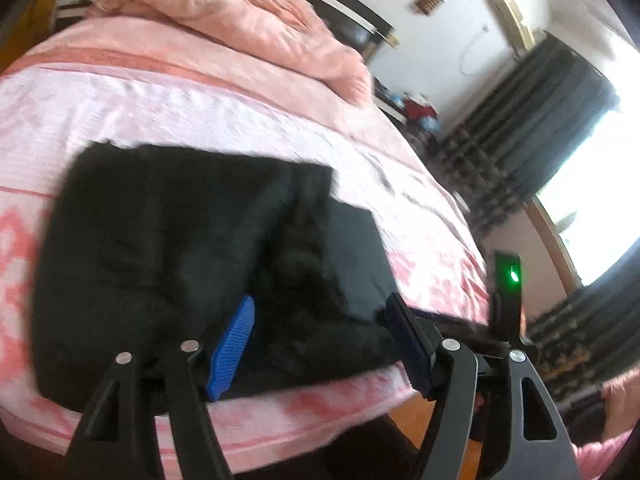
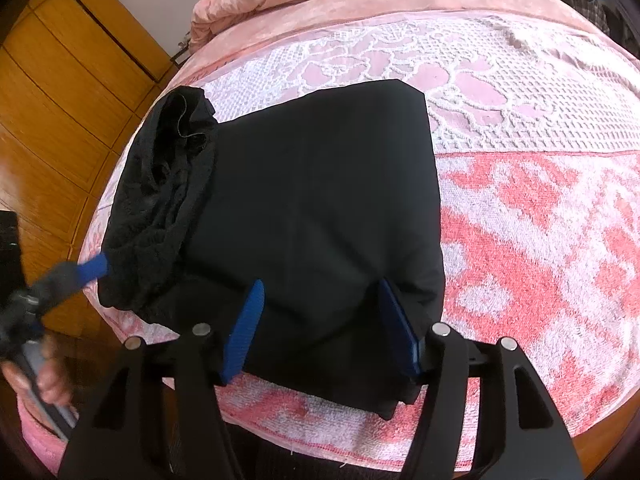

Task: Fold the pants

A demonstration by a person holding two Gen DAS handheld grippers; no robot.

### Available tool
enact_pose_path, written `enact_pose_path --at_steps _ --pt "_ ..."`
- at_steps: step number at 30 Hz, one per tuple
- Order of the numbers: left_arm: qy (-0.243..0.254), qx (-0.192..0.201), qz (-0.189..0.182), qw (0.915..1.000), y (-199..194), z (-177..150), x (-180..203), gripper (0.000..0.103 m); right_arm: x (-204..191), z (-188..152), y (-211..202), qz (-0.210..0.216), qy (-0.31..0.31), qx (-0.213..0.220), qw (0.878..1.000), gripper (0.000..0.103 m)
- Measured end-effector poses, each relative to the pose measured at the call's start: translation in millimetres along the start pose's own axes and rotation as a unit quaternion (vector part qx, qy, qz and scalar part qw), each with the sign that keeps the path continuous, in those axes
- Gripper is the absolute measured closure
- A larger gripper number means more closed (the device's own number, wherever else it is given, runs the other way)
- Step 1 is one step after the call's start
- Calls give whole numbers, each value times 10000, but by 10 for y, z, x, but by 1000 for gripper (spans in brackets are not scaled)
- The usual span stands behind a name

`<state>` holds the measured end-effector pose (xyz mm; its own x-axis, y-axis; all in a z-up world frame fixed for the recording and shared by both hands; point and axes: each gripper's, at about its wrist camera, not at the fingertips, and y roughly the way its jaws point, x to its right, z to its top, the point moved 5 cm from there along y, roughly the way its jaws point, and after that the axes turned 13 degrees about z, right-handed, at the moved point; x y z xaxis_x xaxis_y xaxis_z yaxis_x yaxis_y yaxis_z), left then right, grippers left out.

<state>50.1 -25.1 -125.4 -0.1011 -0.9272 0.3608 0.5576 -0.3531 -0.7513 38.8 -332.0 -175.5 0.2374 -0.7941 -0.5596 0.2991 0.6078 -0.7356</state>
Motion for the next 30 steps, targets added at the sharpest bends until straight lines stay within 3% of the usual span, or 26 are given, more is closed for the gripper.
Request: enact_pose_path --at_steps 3,5,9,14,17,19,22,30 --pt "-72 96 701 9975 53 17 -285 34 -41 -14 23 -114 -98 -33 9999 40" --pt "-38 -90 1179 9930 229 -38 -477 34 -74 -25 43 -169 -144 -55 9997 40" --pt "289 -205 1437 9890 420 -113 -492 33 -118 -50 113 -244 -129 -114 9996 39" --pt "227 91 1178 9927 203 -11 -403 30 -272 36 49 -288 -56 -41 9996 38" --pt "108 246 1431 9893 110 138 -577 25 -480 151 -11 205 39 48 9998 24" --pt "-29 277 1679 9854 86 171 -740 23 -646 221 37 574 70 -69 9983 22" --pt "-319 114 1966 9799 98 198 -1004 20 -907 311 207 828 -1 -242 9963 19" --pt "-985 -247 1837 9777 161 83 -1467 4 -1138 378 723 625 -48 -712 9955 16"
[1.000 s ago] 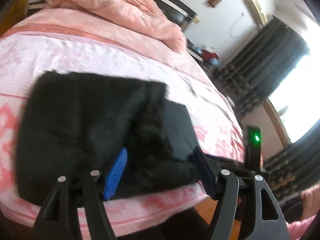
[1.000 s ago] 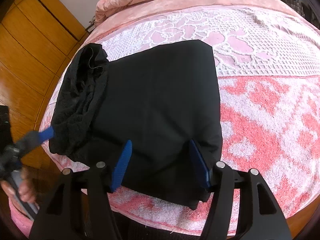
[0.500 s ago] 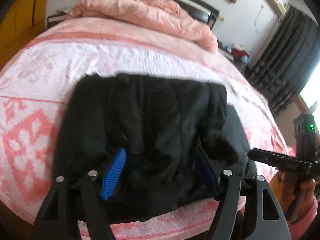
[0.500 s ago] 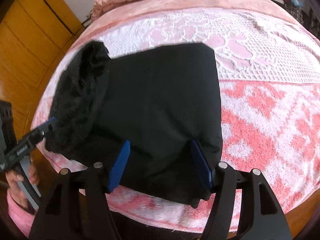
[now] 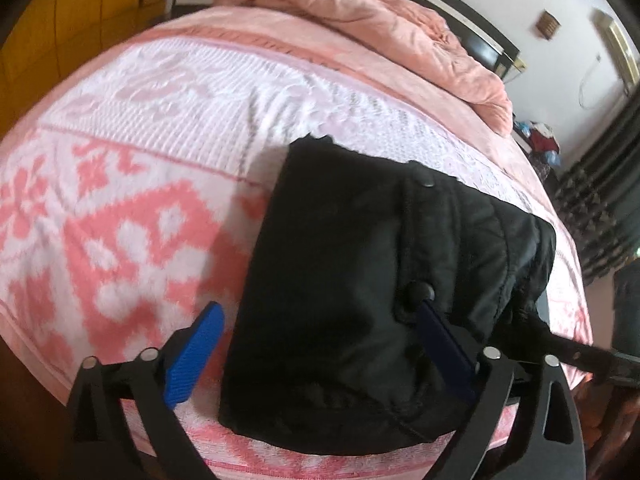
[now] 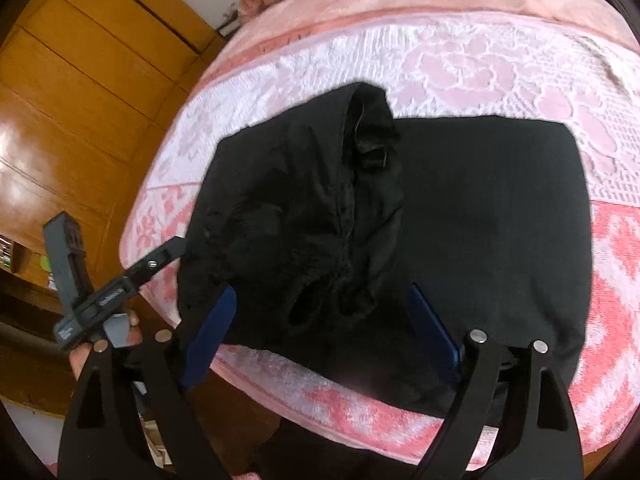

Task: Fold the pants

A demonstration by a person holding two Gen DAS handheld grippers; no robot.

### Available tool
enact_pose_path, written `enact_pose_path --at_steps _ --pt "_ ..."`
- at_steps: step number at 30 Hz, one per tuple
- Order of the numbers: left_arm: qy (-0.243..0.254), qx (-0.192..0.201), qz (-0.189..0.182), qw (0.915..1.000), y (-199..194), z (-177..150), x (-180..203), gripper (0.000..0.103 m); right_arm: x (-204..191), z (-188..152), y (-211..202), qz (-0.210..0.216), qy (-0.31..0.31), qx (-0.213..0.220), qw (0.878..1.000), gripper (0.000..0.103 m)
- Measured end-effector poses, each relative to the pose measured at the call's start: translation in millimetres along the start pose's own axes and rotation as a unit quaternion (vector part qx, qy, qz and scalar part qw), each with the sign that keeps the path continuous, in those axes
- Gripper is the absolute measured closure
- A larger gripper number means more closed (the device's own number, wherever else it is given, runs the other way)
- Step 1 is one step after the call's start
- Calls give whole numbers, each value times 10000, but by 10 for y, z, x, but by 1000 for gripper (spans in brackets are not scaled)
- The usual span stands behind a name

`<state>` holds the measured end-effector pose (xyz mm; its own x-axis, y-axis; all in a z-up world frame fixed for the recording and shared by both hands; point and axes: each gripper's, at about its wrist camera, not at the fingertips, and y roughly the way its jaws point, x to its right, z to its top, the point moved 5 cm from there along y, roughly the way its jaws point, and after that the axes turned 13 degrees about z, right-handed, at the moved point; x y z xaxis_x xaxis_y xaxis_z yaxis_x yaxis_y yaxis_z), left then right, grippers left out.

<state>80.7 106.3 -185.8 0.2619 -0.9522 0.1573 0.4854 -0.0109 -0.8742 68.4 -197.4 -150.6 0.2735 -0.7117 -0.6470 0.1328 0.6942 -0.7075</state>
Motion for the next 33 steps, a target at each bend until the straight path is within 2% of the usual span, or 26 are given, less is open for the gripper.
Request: enact_pose_path --at_steps 3,7,9,10,14,17,22,26,33 --pt "-245 -257 -173 9992 101 -45 -82 4 59 -49 134 34 127 -142 9998 16" --pt "-346 -453 -186 9982 224 -129 -136 4 90 -103 243 -73 54 -121 9999 17" --pt "-410 -512 -225 9976 244 -168 -160 4 63 -102 281 -55 -45 -134 9999 31" --pt "-443 -530 -253 9973 249 -178 -174 4 40 -105 307 28 -52 -187 9998 42" --pt "-507 -552 -279 9968 258 -222 -205 4 -35 -83 358 -41 -160 -149 9998 64" --pt "-521 -591 -281 9965 254 -249 -198 4 -44 -74 304 76 -180 -45 9998 74" --pt "-458 -569 -249 9970 200 -259 -138 4 -207 -62 163 139 -477 150 9987 79" --pt "-441 -527 -293 9972 126 -265 -89 4 -299 -39 -55 398 -538 319 9972 80" --pt "-160 -258 -357 9989 -67 -207 118 4 -263 -87 -414 586 -552 550 9952 80"
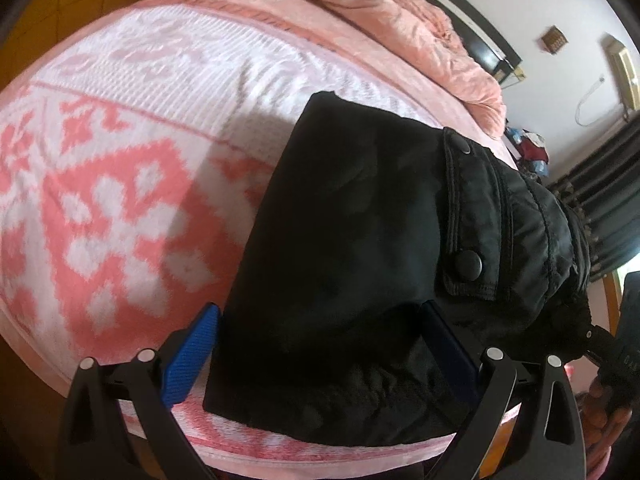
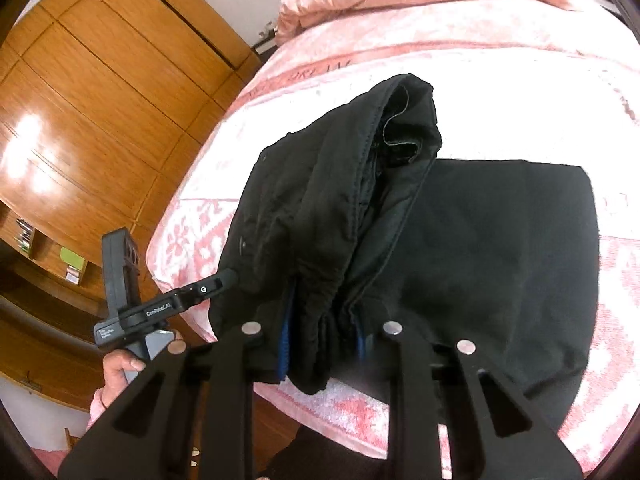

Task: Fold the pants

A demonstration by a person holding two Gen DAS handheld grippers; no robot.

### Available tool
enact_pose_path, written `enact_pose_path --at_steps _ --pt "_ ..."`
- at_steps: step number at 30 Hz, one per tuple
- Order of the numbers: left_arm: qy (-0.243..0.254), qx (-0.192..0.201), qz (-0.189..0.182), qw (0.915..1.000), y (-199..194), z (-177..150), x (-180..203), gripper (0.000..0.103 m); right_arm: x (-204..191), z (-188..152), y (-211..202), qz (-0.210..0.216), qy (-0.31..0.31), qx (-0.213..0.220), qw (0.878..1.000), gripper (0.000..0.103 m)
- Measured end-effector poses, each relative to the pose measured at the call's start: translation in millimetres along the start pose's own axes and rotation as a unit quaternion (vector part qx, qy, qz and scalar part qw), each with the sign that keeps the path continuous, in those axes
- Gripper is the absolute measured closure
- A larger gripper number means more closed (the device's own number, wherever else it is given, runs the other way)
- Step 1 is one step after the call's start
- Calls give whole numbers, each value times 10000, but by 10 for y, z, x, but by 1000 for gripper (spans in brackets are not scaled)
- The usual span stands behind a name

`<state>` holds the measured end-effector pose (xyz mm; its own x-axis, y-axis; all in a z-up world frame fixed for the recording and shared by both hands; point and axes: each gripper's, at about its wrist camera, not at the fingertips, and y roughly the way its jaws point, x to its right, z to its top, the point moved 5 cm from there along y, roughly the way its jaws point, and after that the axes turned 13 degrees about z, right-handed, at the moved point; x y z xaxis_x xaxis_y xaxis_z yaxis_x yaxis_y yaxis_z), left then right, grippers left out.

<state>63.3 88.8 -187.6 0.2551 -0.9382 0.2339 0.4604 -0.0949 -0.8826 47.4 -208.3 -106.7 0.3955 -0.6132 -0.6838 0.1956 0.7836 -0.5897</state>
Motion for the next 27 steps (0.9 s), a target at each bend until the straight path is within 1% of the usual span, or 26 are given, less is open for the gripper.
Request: enact_pose_path --at_steps 5,7,9,14,18,22,27 --pt "233 123 -6 9997 -66 10 196 4 54 -33 -128 -28 73 89 9999 80" --pt "314 147 -26 9994 -82 5 268 4 88 -99 -181 -38 147 133 9998 80" --pt "383 158 -43 9991 -93 7 330 4 103 -88 -131 -86 200 164 9996 80" --pt "544 131 -93 9984 -73 9 463 4 170 -72 -228 -169 385 252 9988 80" --pt "704 116 -107 9974 -62 -25 608 4 297 -84 -345 -254 531 273 9979 79" --pt "842 119 -122 9963 -71 -43 708 4 403 -102 -437 -391 574 259 9972 79" --pt "918 92 -114 9957 -68 -45 814 4 504 -143 -524 -422 660 256 9966 79"
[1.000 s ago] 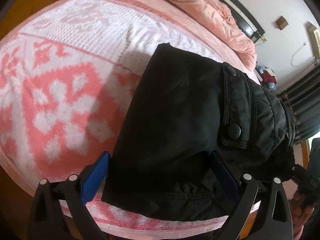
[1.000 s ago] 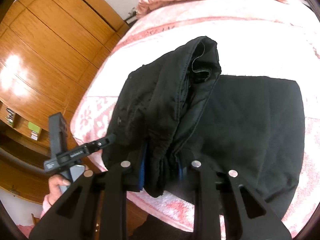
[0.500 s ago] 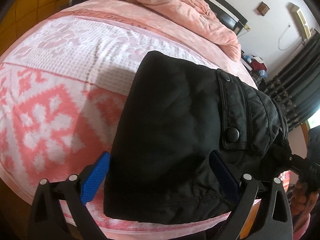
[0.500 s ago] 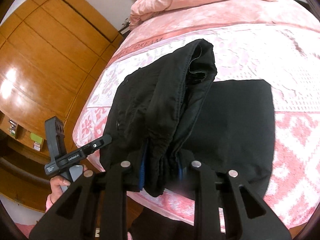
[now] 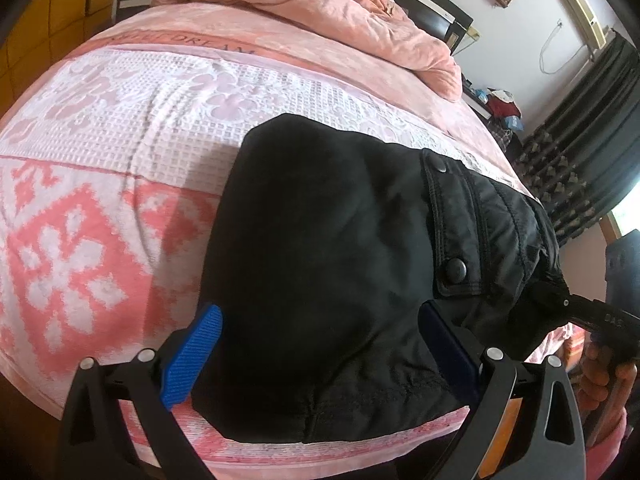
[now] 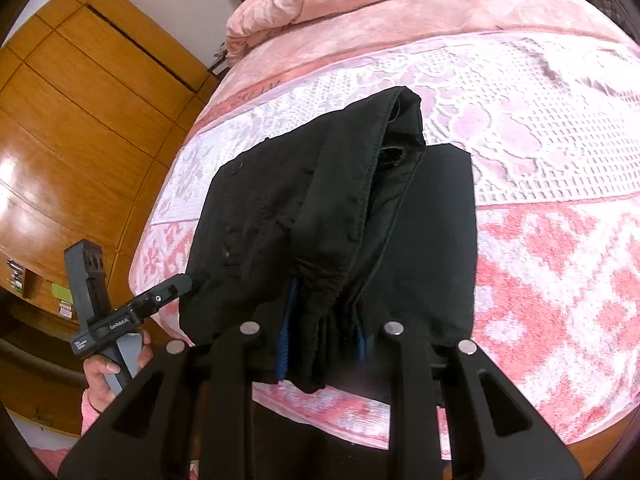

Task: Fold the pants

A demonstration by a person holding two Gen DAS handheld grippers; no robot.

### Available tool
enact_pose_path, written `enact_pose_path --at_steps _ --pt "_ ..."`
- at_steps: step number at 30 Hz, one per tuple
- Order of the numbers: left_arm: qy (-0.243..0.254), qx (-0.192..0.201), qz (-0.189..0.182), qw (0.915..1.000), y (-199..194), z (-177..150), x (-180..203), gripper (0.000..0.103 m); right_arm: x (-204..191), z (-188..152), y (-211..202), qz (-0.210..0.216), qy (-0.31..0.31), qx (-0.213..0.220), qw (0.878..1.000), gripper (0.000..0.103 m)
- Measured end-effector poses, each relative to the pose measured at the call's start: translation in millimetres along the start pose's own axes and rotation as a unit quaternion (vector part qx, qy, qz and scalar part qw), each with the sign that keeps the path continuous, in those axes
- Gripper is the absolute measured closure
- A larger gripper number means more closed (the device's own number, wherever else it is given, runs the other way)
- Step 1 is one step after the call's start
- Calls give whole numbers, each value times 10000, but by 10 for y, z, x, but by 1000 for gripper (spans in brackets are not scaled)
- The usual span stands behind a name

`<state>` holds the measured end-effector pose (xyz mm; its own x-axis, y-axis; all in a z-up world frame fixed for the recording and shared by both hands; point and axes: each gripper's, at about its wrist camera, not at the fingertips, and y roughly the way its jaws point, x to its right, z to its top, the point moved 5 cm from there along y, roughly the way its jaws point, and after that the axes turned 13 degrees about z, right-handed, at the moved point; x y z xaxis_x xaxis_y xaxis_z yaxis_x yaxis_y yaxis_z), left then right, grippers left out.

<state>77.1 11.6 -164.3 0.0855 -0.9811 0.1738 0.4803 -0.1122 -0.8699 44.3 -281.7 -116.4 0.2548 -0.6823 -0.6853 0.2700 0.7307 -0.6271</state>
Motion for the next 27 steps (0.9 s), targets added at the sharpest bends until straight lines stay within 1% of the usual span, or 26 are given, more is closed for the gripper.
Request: enact_pose_path --at_steps 8,12,14,16,17,18,19,20,21,23,24,27 --pt "163 -49 27 9999 31 7 6 4 271 -82 -34 -54 307 34 9995 78" --pt "278 -36 158 9995 80 11 31 4 395 -114 34 -165 456 -20 9988 75" --pt "333 -32 226 9992 92 -7 70 4 483 -142 99 -294 515 -113 9982 68" --pt "397 -24 288 9988 107 -14 89 4 530 -166 130 -306 583 -159 9977 63" --pt "421 -17 303 9987 101 -17 98 4 539 -166 122 -307 618 -165 9975 57" --pt "443 -11 293 9986 89 -14 98 4 538 -158 101 -313 655 -152 9972 54" --pt "451 -4 276 9986 73 -14 106 4 524 -141 61 -319 640 -114 9974 52" --pt "463 13 256 9986 56 -5 106 4 500 -113 14 -347 579 -56 9977 51" --pt "470 29 253 9986 49 0 112 4 484 -70 -37 -394 510 19 9979 50" --pt "490 70 262 9984 22 23 117 4 440 71 -138 -438 432 194 9979 43" --pt "493 75 264 9984 18 30 127 4 428 171 -173 -432 431 262 9978 42" --pt "486 107 254 9984 -8 47 124 4 476 390 -156 -472 397 289 9977 41"
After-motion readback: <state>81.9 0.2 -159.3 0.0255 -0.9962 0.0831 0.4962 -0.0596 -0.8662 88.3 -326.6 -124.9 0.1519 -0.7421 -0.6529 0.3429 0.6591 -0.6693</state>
